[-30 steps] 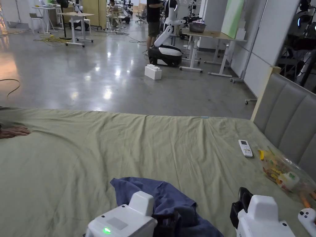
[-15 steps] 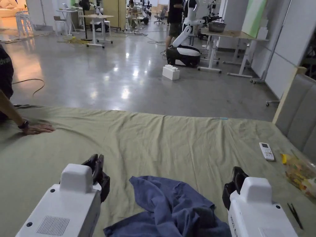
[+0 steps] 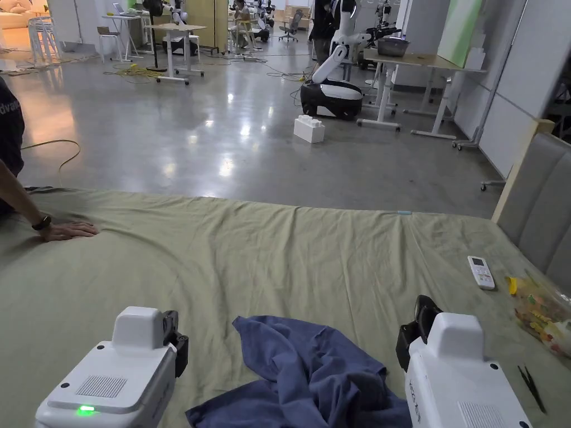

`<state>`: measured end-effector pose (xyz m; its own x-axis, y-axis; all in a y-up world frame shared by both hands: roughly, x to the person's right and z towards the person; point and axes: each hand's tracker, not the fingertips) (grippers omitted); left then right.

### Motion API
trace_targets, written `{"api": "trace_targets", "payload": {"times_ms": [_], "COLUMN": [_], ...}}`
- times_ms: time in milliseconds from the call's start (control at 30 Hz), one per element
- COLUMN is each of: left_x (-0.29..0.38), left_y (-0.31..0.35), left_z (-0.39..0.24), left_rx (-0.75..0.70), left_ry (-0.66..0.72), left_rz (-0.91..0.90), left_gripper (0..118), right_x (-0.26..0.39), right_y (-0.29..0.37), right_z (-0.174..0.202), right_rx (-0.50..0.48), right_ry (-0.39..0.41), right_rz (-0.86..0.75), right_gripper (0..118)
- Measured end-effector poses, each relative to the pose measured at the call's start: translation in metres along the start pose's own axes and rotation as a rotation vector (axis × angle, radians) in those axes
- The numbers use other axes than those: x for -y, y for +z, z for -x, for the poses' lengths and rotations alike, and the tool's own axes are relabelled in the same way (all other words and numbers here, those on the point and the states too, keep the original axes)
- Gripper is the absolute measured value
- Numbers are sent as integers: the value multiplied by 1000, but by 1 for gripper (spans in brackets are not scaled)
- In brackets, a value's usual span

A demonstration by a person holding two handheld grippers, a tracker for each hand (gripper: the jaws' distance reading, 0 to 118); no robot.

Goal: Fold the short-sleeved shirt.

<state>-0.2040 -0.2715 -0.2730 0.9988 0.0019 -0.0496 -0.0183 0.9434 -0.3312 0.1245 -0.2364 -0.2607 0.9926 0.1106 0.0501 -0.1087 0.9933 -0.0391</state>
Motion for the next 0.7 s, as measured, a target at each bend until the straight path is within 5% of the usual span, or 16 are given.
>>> {"api": "trace_targets", "payload": {"times_ms": [267,400,700], "left_x": [31,57,113], "left_y": [-73,-113,-160], "left_z": [8,12,7], "left_rx": [92,140,77], "left_ry": [77,80,73], "left_rz": [346,484,705], "left_gripper": [5,77,77], "right_x": [16,24,45], "right_y": [2,1,-8], "right_z": [-9,-15,-29], "right_rx": [12,19,55], "right_ry": [1,1,-2], "right_rz": [35,55,117], "right_gripper": [0,0,0]}}
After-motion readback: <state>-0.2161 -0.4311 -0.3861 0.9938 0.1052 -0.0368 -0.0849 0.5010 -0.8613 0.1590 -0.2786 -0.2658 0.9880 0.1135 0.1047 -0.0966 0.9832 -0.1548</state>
